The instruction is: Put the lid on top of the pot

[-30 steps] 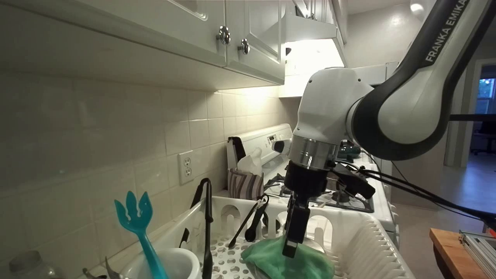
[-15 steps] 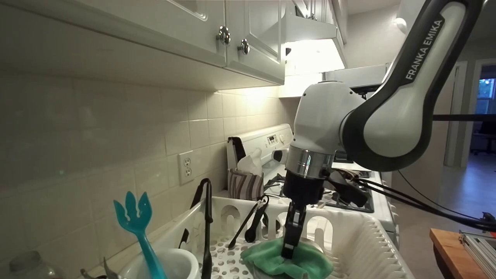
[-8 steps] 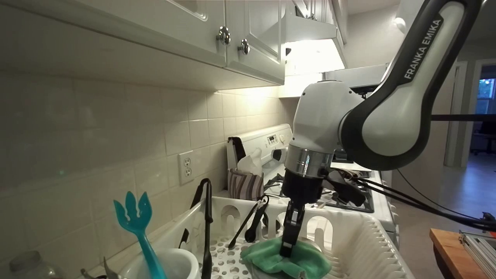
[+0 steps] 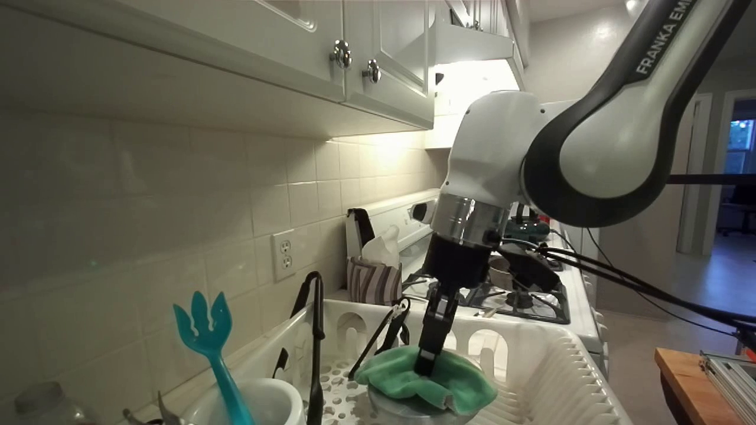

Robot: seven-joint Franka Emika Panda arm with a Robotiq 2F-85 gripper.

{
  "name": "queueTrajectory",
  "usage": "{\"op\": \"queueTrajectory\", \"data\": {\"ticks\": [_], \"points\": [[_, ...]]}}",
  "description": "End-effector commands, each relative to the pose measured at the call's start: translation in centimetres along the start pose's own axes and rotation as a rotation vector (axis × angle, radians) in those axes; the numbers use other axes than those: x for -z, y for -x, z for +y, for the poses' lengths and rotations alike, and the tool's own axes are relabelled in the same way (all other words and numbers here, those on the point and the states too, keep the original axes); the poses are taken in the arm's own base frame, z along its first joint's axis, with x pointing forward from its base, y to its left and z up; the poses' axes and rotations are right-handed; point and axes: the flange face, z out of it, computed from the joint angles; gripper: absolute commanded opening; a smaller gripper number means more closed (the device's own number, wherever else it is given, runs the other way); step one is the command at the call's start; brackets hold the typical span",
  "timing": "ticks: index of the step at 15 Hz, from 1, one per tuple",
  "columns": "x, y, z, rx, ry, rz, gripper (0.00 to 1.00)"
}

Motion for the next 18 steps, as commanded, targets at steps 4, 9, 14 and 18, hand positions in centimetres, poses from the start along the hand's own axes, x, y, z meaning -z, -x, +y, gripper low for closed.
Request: {"op": "queueTrajectory", "data": {"ticks": [4,9,14,18], "points": [[6.5,0.8,-0.4,-0.01,-0.071,0.034,0.07],[11.1,2.1,3.0,-0.083,-0.064,0.069,0.07],[13.9,3.8,7.4,-0.199,-0.028,0.092,0.07],[15.6,4.6,11.6,-0.323,0.014,0.132,0.07]]}}
